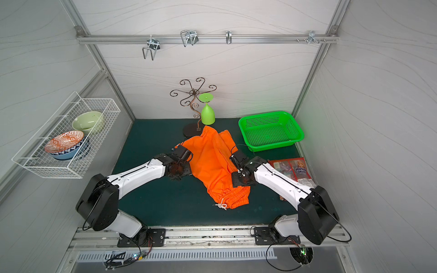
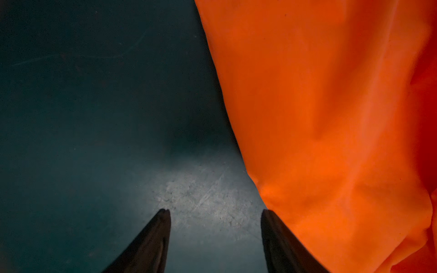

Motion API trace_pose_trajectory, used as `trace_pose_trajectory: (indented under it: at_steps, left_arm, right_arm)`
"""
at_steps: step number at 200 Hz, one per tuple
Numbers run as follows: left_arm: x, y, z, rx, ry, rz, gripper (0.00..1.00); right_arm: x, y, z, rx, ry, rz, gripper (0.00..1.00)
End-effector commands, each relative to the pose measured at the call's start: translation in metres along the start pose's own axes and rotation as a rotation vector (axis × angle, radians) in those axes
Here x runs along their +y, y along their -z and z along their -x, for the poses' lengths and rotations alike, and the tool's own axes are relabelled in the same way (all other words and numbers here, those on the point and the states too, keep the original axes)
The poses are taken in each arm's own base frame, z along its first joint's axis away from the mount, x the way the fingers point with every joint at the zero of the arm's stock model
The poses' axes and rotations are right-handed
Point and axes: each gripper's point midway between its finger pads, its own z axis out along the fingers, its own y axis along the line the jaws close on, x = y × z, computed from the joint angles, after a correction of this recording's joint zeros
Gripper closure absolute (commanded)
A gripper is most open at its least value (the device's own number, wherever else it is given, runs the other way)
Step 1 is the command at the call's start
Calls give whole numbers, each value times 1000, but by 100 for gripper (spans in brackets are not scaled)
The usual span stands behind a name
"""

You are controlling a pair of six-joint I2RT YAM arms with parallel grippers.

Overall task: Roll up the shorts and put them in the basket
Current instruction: Fold the shorts at the center of the board.

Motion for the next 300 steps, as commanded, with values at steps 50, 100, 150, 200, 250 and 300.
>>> trace_pose_trajectory:
  at_steps: [50,100,150,200,250,300]
  left_arm:
    - [-17,0,27,-15,71,-69,35]
    - [-22,28,44,-54,78,-129,35]
    - [-27,24,41,-22,54,-132,35]
    - [-33,16,37,-7,47,-134,36]
    - [-41,16,31,0,-1,-135,36]
    - [-46,-18,13,76,-32,-88,39]
  right_arm:
    - [15,15,5,-6,7,135,92]
    - [50,97,14,-78,-259,691,97]
    - [-10,27,-33,41,-574,538,100]
    - [-43,-14,-69,104,-636,322,100]
    - [-49,-22,-72,118,-635,280,100]
    - [-25,-4,-62,113,-590,417,100]
